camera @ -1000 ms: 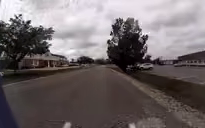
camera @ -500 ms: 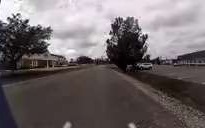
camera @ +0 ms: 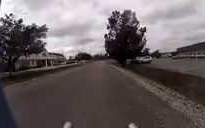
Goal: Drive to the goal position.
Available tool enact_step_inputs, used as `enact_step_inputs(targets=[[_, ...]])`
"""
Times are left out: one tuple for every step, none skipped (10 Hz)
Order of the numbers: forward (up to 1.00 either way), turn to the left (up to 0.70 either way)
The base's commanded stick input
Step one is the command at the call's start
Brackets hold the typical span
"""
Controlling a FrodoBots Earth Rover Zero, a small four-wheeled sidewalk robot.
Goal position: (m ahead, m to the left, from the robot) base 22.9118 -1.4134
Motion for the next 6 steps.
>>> enact_step_inputs(targets=[[0.6,0.0],[0.6,0.0],[0.6,0.0],[0.6,0.0],[0.6,0.0],[0.6,0.0]])
